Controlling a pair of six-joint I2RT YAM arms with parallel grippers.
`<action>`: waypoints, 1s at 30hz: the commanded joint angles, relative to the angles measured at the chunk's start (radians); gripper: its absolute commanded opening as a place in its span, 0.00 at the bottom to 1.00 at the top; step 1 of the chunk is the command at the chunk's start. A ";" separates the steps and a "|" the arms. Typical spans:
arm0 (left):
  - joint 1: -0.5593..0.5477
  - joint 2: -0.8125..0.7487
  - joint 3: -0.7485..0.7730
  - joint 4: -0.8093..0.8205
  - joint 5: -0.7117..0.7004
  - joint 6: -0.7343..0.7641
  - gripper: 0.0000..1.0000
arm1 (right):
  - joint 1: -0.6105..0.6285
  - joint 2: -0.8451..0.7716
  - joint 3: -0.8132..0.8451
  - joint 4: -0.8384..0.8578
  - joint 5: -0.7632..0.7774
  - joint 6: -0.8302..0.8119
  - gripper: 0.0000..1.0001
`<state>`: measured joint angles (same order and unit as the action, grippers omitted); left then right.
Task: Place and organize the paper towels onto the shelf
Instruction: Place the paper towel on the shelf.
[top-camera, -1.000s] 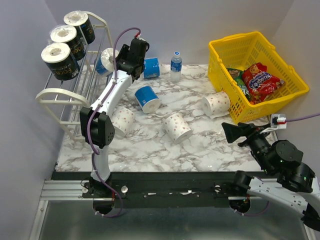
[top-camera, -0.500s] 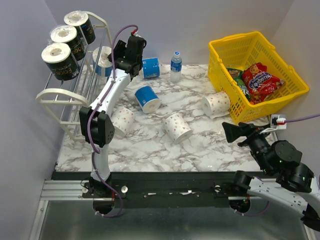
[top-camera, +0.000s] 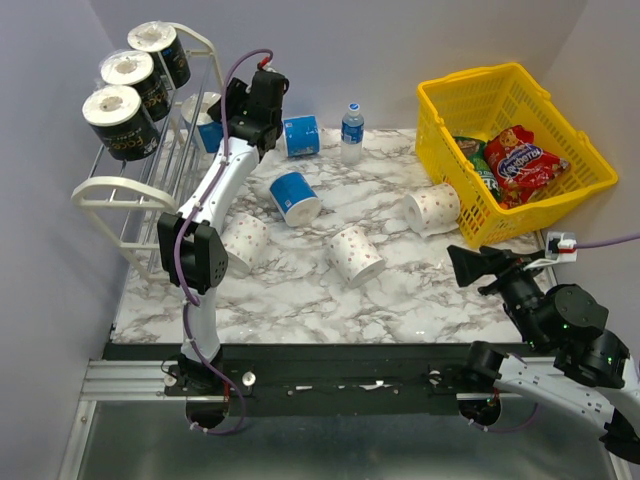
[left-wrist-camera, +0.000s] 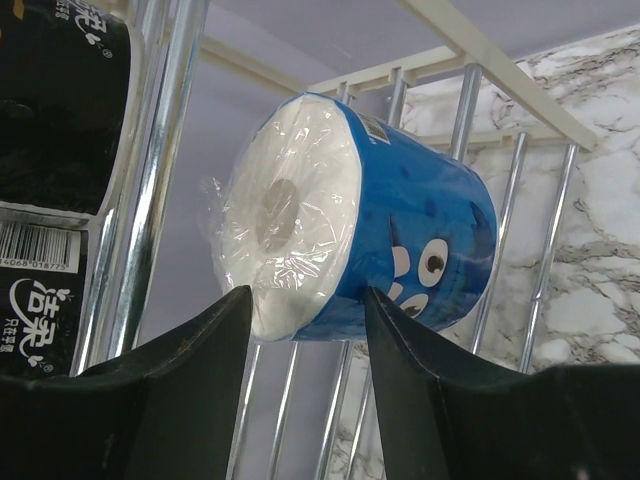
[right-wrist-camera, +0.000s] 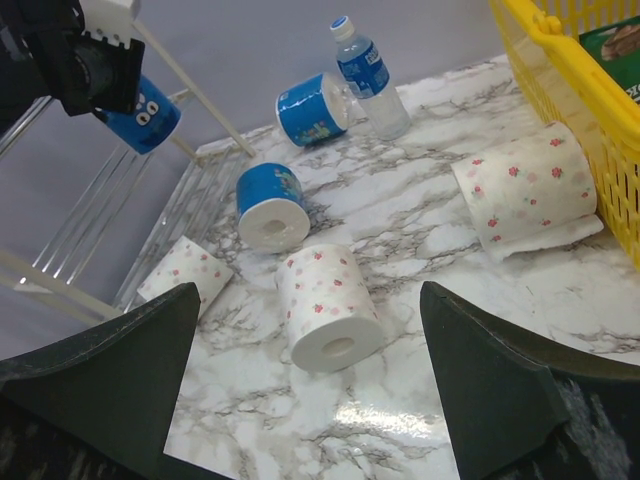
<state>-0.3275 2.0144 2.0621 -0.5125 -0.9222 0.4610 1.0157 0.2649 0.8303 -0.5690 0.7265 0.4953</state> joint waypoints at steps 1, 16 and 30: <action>0.002 -0.003 -0.007 0.034 -0.053 0.034 0.62 | 0.007 -0.013 -0.016 0.021 0.040 -0.012 1.00; -0.111 -0.055 -0.011 0.022 0.028 0.054 0.70 | 0.007 -0.004 -0.025 0.029 0.050 -0.011 1.00; -0.087 0.095 -0.033 0.124 -0.066 0.203 0.08 | 0.007 0.019 -0.005 0.069 0.040 -0.102 1.00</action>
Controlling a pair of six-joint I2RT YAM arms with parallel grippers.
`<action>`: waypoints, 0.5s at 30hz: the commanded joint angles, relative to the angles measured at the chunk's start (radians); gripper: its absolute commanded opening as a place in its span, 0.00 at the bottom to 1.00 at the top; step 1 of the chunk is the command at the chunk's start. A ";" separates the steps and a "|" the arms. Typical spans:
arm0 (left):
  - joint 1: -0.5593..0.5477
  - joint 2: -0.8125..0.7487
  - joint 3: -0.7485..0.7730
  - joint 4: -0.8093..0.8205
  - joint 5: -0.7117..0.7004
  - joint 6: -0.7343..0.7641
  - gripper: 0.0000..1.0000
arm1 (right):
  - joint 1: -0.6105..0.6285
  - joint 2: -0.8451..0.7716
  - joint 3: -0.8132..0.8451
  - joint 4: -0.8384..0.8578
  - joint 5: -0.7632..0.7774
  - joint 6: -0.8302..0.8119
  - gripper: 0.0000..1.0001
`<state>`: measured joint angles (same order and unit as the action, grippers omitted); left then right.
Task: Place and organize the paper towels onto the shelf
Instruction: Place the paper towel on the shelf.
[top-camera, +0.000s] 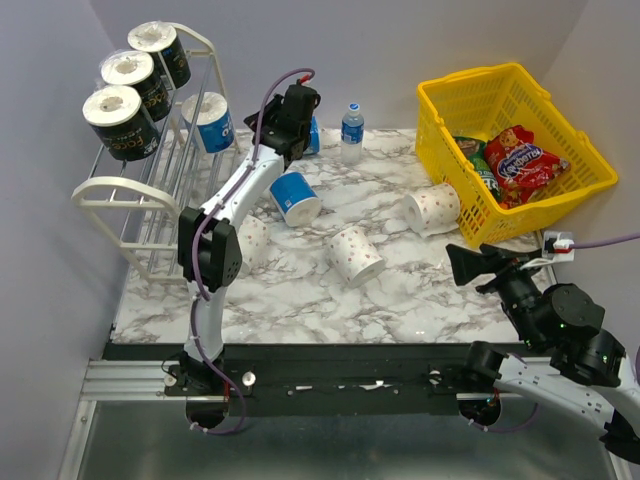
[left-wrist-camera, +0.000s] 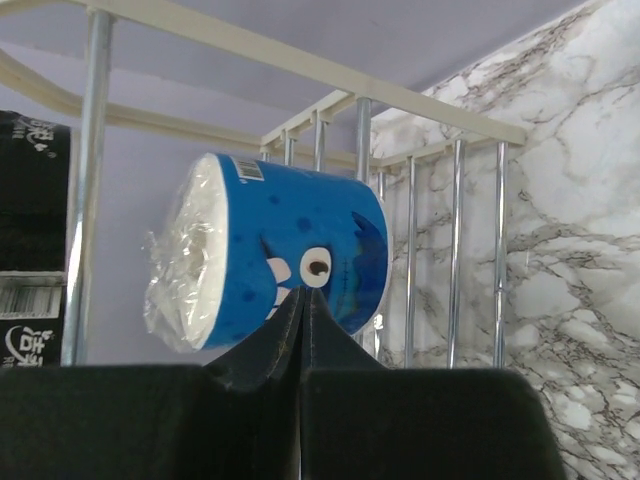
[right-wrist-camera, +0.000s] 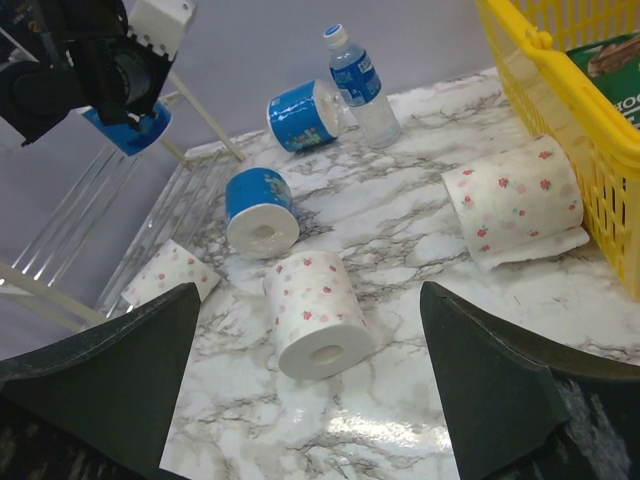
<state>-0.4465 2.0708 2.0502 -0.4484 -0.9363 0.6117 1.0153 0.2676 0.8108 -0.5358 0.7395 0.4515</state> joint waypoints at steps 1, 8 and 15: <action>0.038 0.044 -0.022 0.065 -0.059 0.066 0.08 | 0.008 0.019 0.022 0.036 0.027 -0.063 1.00; 0.083 0.109 -0.030 0.149 -0.090 0.146 0.08 | 0.006 0.035 0.047 0.039 0.018 -0.077 1.00; 0.129 0.150 -0.035 0.231 -0.102 0.194 0.07 | 0.006 0.064 0.083 0.046 0.008 -0.128 1.00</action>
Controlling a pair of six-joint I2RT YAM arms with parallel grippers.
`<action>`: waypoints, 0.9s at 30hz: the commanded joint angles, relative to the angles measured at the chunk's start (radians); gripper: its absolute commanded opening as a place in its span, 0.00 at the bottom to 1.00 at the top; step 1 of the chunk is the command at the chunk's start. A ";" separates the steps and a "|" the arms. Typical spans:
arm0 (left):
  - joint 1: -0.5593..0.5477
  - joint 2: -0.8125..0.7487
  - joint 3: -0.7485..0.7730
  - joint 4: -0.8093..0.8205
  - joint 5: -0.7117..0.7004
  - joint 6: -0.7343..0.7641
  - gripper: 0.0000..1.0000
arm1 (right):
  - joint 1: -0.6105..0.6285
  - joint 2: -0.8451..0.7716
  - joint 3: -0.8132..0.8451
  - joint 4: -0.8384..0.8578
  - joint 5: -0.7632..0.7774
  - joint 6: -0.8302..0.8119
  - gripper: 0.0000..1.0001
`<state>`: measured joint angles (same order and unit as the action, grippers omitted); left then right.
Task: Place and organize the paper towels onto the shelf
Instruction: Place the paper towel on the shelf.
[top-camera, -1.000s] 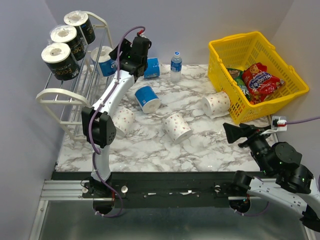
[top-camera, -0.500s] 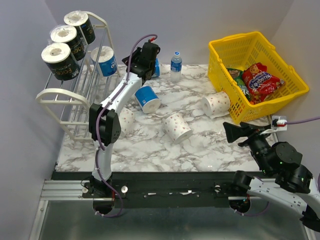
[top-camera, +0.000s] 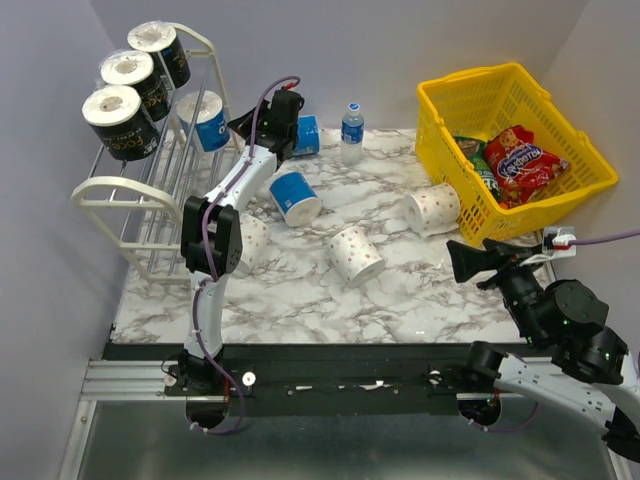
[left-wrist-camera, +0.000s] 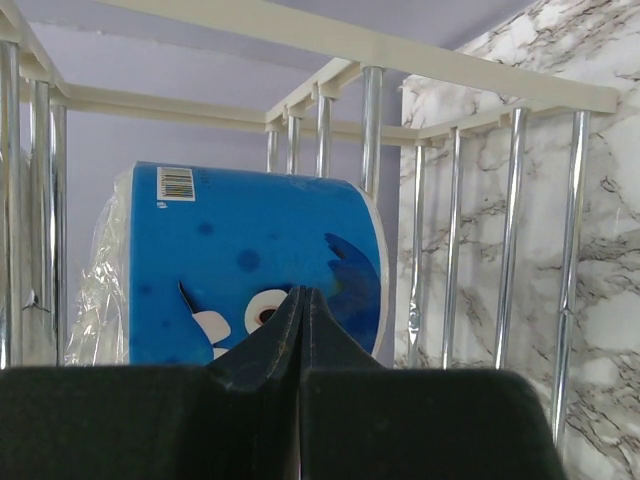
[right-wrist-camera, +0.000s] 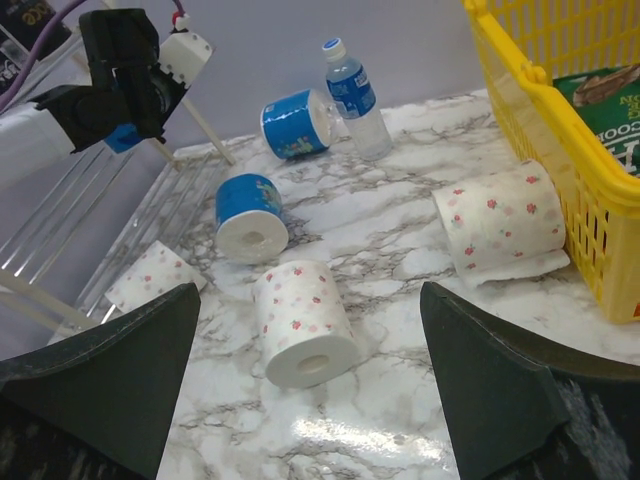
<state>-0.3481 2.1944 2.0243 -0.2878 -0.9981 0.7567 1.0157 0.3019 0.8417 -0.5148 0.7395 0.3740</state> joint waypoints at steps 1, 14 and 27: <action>0.035 0.027 -0.013 0.072 -0.039 0.046 0.07 | 0.006 0.035 0.069 0.025 0.008 -0.058 1.00; 0.095 -0.015 -0.090 0.091 0.004 0.001 0.06 | 0.007 0.094 0.154 -0.027 -0.008 -0.049 1.00; 0.107 -0.022 -0.075 0.107 -0.036 0.003 0.05 | 0.006 0.085 0.149 -0.042 -0.008 -0.041 1.00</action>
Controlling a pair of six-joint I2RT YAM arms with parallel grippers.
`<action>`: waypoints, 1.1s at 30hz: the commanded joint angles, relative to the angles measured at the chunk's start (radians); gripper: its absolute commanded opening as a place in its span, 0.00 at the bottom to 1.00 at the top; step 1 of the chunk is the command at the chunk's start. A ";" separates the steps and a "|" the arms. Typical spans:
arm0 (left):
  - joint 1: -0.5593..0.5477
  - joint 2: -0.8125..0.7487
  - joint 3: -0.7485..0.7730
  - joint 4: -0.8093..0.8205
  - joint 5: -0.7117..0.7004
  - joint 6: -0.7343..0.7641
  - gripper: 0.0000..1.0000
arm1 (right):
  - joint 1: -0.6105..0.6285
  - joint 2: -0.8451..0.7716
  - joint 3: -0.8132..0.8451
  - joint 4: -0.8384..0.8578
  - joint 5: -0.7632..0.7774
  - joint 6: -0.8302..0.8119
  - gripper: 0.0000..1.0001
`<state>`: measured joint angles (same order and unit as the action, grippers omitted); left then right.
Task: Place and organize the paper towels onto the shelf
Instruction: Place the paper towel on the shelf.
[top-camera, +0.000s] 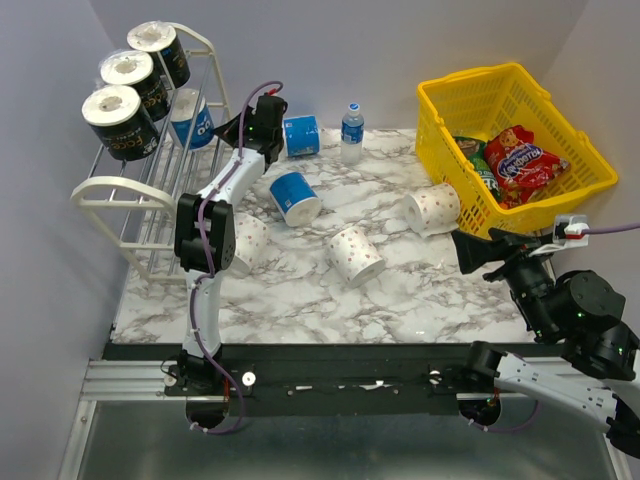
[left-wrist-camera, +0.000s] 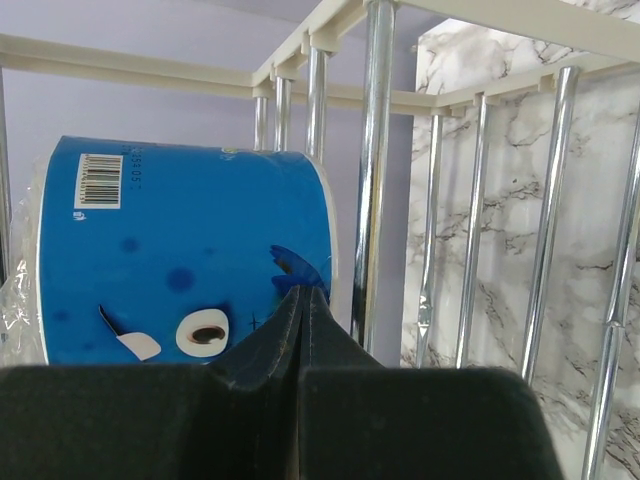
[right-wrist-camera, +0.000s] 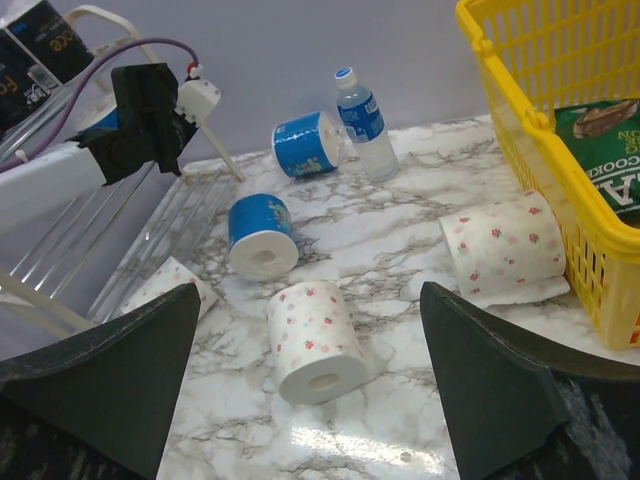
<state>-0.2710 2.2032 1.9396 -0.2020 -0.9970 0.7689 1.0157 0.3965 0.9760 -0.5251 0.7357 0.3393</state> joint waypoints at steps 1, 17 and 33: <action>0.030 -0.033 0.015 0.018 -0.037 -0.014 0.05 | 0.006 -0.010 0.013 -0.032 -0.004 -0.006 1.00; -0.258 -0.220 0.108 -0.218 0.155 -0.246 0.63 | 0.006 0.047 0.013 -0.062 -0.010 0.033 1.00; -0.517 -0.356 -0.471 -0.127 0.107 -0.435 0.96 | 0.006 -0.123 0.033 -0.119 -0.029 0.053 1.00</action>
<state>-0.7841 1.8149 1.5585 -0.3870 -0.8295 0.3790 1.0153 0.3050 0.9794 -0.5896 0.7094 0.3813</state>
